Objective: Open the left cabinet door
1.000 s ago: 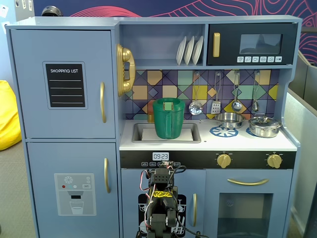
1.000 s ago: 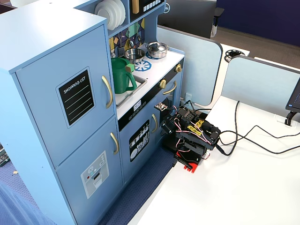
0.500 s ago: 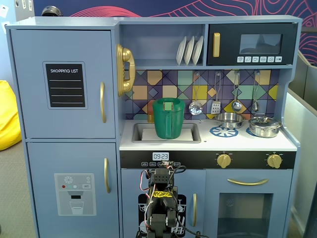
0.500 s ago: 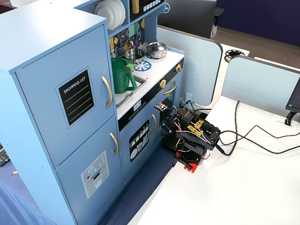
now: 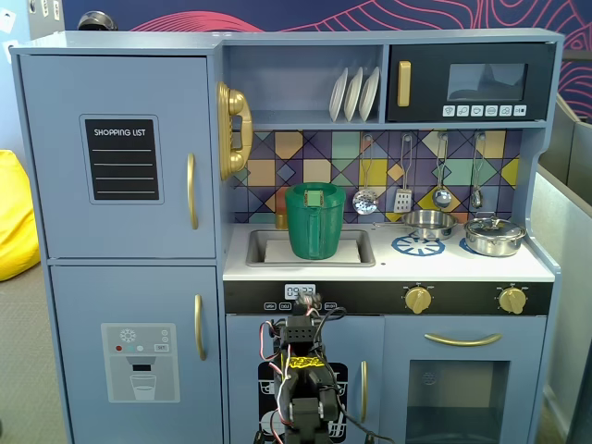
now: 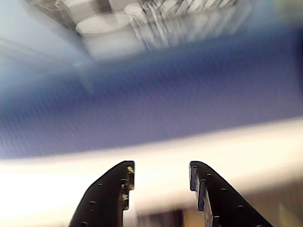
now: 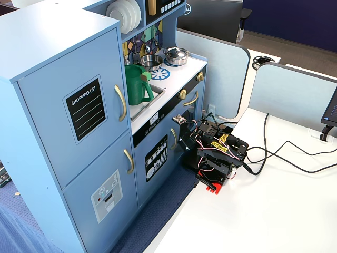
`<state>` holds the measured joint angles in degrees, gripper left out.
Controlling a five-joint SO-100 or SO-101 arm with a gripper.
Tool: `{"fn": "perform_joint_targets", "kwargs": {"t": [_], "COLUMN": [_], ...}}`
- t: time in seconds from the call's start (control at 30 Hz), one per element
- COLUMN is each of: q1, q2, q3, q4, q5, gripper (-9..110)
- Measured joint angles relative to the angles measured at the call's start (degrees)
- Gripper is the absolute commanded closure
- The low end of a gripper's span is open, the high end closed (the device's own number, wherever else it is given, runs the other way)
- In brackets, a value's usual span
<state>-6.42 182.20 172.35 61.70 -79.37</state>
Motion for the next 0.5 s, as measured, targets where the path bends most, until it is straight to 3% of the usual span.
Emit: {"fn": "perform_joint_targets", "kwargs": {"t": [0.17, 0.5], "q1": [-8.5, -22.9], "q2": [-2.9, -16.3], "q3": [-4.0, -28.3], "q4": [-16.7, -28.8], "q5": [-1.6, -11.2], "gripper": [93, 92]}}
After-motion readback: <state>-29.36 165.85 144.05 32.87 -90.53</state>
